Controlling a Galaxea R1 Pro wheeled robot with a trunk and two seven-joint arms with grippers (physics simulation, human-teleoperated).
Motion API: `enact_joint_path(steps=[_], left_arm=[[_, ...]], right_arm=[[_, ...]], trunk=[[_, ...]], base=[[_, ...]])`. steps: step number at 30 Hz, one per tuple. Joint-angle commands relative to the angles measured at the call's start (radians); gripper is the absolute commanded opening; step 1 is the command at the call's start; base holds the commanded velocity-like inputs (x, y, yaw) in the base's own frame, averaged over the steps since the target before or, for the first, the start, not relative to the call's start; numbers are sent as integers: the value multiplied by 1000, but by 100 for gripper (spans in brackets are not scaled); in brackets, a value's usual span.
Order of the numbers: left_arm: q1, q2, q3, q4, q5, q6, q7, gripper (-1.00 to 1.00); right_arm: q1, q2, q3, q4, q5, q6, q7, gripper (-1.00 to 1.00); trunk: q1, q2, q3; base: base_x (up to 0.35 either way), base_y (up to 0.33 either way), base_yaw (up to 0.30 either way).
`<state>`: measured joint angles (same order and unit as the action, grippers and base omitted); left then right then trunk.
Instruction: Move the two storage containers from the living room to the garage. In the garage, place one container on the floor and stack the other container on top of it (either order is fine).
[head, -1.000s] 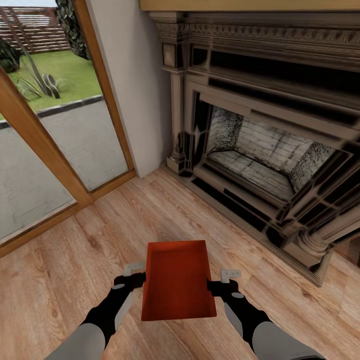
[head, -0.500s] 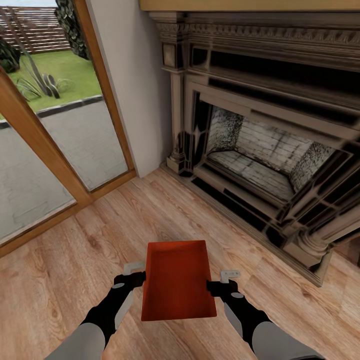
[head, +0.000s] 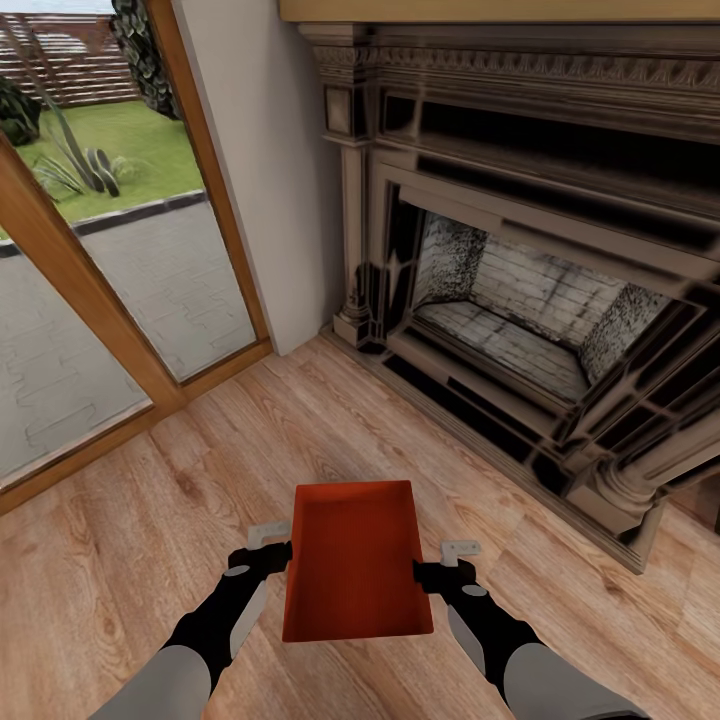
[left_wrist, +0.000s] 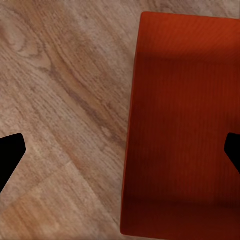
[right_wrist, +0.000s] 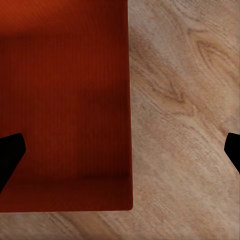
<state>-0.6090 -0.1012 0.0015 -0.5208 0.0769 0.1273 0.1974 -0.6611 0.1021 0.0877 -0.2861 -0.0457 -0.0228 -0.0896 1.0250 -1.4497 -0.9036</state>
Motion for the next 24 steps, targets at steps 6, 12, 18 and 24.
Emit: enact_joint_path(steps=[6, 12, 18, 24], left_arm=[[0, 0, 1, -2, 8, 5, 3, 100], [0, 0, 0, -4, 8, 5, 3, 100], [0, 1, 1, -3, 8, 5, 2, 100], [0, 0, 1, -2, 9, 6, 1, 100]], right_arm=[[0, -2, 8, 1, -1, -2, -6, 100], [0, -2, 7, 1, 0, -2, -6, 100], [-1, -4, 7, 1, 1, -3, -6, 100], [0, -6, 7, 1, 1, -3, -1, 100]], trunk=[[0, 0, -1], [0, 0, -1], [11, -21, -10], [34, -63, -29]], base=[[0, 0, 0], [0, 0, 0], [0, 0, 0], [0, 0, 0]])
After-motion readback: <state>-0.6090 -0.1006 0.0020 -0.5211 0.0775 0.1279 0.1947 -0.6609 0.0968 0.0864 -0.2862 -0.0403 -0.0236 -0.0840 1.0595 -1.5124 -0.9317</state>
